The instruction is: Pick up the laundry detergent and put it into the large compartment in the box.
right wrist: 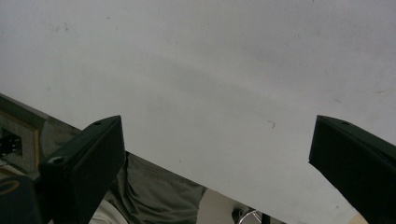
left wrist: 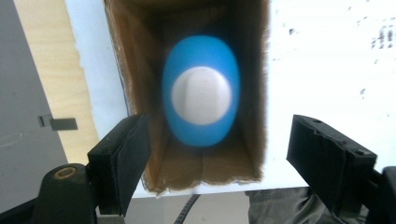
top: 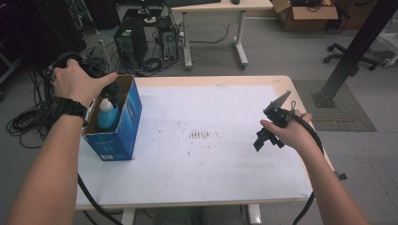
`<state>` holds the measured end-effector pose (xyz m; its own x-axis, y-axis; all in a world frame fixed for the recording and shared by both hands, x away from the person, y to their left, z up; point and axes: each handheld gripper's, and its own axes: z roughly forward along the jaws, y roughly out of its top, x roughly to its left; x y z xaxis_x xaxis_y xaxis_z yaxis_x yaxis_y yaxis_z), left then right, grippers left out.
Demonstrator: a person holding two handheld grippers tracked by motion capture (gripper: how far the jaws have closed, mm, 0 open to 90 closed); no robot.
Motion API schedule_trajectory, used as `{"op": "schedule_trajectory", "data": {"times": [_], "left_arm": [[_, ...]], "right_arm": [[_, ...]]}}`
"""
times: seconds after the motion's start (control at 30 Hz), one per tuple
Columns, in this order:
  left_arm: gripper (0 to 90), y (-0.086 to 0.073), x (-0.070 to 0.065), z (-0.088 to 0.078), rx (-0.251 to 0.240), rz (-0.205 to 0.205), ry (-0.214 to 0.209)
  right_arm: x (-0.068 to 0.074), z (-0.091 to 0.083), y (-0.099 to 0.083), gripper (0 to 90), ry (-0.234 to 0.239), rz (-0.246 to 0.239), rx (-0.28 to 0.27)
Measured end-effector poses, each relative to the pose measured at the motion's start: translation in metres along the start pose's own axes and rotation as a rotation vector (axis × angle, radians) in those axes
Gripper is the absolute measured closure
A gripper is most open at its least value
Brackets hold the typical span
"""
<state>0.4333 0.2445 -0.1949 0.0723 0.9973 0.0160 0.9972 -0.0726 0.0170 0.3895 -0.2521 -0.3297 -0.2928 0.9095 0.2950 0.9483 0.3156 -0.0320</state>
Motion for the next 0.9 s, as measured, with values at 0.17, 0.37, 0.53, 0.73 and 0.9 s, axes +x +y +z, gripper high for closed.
{"op": "schedule_trajectory", "data": {"times": [0.17,0.37,0.53,0.73,0.9], "left_arm": [[19.0,-0.001,-0.021,-0.012,-0.016,0.041,-0.007],[14.2,-0.002,-0.052,-0.018,-0.025,0.105,0.002],[12.7,-0.002,-0.075,-0.021,-0.029,0.141,-0.007],[9.0,-0.004,-0.102,-0.016,-0.018,0.204,-0.007],[6.0,-0.007,-0.118,-0.01,-0.02,0.249,-0.016]], "right_arm": [[0.003,-0.002,-0.001,3.7,-0.001,-0.006,-0.003],[0.003,-0.002,-0.002,3.8,0.0,-0.018,-0.011],[0.003,-0.004,-0.004,3.8,0.002,-0.017,-0.012],[0.001,-0.004,-0.007,3.8,0.004,-0.019,-0.014],[0.002,-0.006,-0.01,3.8,0.002,-0.023,-0.018]]}}
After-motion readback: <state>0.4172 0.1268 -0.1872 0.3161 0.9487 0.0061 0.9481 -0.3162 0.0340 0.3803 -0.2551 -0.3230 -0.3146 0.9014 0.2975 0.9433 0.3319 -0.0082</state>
